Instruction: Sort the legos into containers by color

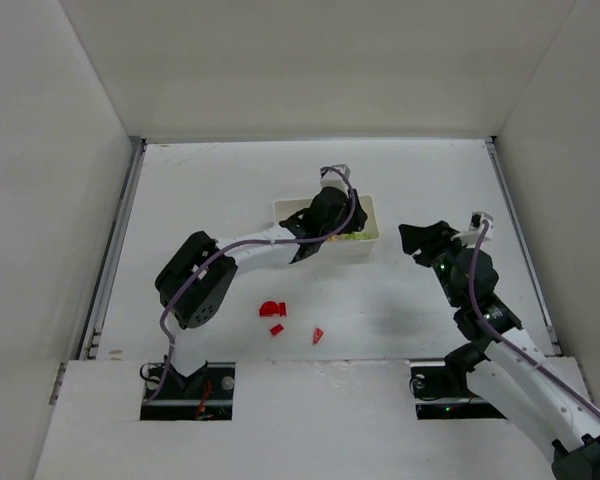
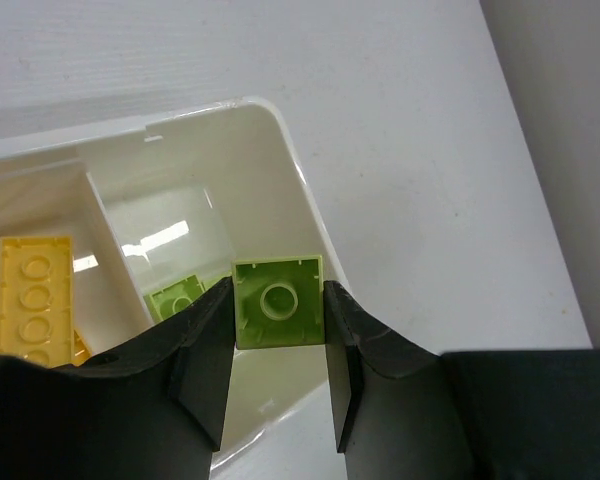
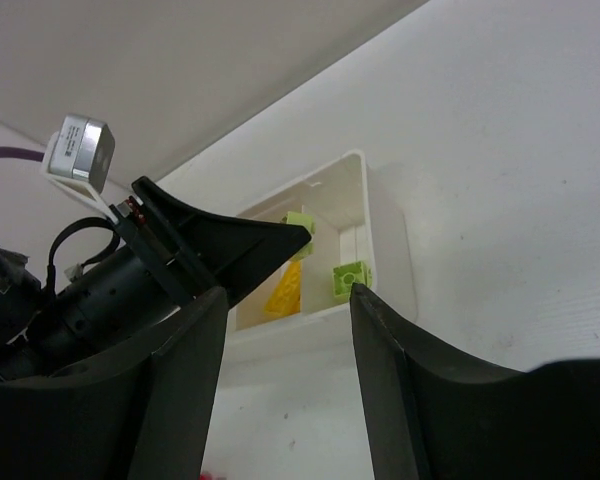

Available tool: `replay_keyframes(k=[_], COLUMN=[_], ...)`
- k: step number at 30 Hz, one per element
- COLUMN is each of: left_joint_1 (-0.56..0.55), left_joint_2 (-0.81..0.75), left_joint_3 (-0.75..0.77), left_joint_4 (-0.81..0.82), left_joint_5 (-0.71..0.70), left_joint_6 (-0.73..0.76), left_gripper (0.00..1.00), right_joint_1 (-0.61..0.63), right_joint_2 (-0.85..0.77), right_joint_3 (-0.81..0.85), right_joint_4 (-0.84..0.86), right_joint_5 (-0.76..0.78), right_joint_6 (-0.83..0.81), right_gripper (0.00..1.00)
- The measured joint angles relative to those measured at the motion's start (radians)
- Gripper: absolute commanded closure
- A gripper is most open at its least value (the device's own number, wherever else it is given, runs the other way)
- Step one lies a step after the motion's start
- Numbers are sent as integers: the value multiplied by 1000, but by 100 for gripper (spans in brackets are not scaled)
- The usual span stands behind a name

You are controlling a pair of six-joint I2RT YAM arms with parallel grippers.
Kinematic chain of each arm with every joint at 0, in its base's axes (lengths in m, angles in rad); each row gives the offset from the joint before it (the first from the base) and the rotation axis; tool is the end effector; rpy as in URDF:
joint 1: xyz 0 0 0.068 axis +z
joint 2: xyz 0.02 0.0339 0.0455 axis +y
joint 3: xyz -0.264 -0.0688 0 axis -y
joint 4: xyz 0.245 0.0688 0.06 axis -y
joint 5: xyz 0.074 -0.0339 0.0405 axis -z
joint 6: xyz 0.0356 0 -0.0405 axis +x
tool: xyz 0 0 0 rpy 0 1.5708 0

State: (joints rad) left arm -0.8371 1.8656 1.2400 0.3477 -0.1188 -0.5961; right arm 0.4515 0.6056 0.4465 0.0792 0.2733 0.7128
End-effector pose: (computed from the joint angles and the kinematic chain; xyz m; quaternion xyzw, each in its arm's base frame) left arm 0.2948 -0.3207 0.2413 0.0603 0.7953 -0.3592 0.4845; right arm 0.1502 0.0622 0.2756 0.1864 0.7097 0.2859 0.6163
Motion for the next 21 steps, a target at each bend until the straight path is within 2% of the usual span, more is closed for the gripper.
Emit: replay_keyframes(k=[5,8,11,14,16,18,19,21], left_joint_1=[-20,-24,-23,-14,-2,18,28,52], left_joint_2=[16,16,11,-35,-113,-237,-302,-455], left_joint_3=[27,35,35,21,-25,-105,-148,-255], left_joint_4=[-27,-32,-36,-50,-51,-50,-48,-43], left_joint_5=[-58,-74,-78,-77,-76,-78,-78,-85], left_joint_6=[53,75,89,96,97,90,84,65], left_gripper=[45,39,39,45,50,58,59,60], right_joint_1=[2,10,44,117,201,313,369,486], right_joint_2=[-31,-48,-57,-41,0,64,97,164], right_joint_3=[-21,-23,-23,-21,-8,14,24,37], right_joint_4=[-16,-21,-21,-29,-50,-77,-87,-110], right_joint_5=[1,2,1,-5,-21,-27,-27,-16], right_joint_6=[2,2,-3,-24,-37,-47,-49,-48], right_gripper=[41,41,50,69,75,74,69,50])
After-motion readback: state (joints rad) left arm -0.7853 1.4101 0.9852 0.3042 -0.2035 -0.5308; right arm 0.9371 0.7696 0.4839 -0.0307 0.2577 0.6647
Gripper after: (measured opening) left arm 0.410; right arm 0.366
